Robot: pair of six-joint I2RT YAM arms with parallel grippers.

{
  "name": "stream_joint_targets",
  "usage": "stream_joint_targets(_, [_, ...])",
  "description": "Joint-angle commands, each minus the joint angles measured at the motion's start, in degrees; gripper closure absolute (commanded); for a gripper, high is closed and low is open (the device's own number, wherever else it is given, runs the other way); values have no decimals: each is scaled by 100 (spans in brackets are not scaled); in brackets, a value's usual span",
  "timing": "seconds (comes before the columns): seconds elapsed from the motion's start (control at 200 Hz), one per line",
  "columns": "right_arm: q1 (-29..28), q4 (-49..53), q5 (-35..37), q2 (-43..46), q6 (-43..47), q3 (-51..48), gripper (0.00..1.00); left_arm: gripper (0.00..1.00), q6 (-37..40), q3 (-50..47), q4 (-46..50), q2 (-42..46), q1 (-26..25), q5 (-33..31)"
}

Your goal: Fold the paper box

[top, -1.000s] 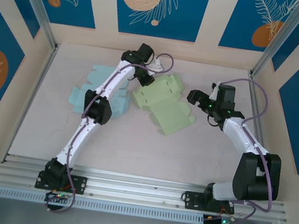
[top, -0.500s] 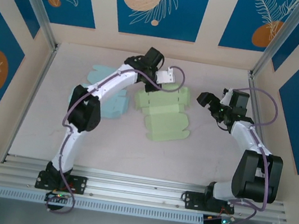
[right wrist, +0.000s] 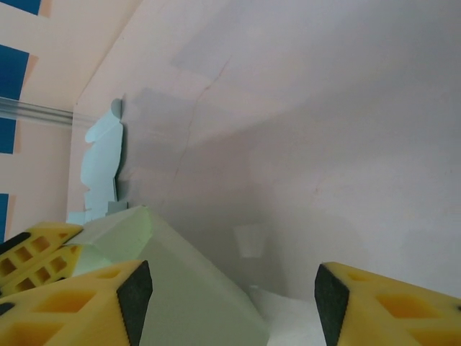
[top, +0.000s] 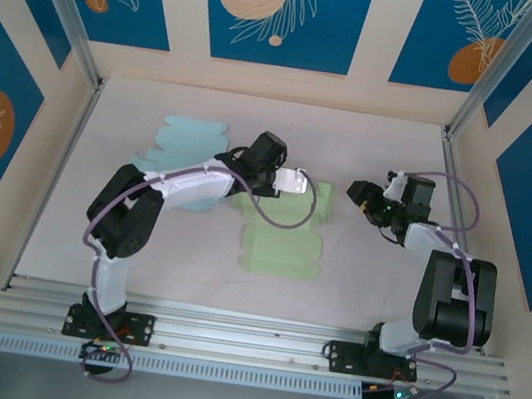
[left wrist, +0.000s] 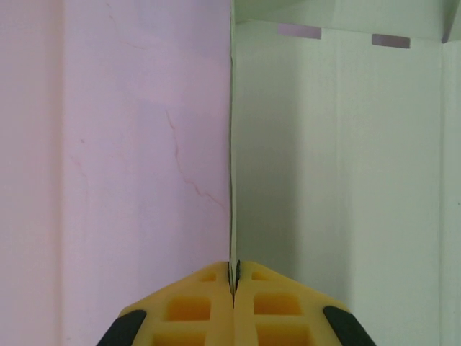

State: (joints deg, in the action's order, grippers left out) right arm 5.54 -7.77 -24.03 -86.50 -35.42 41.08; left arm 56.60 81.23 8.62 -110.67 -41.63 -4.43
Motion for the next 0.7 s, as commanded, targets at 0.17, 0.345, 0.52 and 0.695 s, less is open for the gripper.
stream_joint_targets(0.17, [-544,-790,-95,-413,144,-276,40,100,522,-575,-1798,303,-50,-358])
stream_joint_targets(0.345, [-921,-1214,40,-601,418,-333,40,100,541,-703,-2046,217,-12,-236])
stream_joint_targets(0.52, [-1058,-984,405,-664,513,-156,40,100,543,-857,-2247,229,19,-7])
stream_joint_targets(0.695, [-1081,-1002,470,-760,564,-37,40,100,759,-1032,-2462,240,14,25])
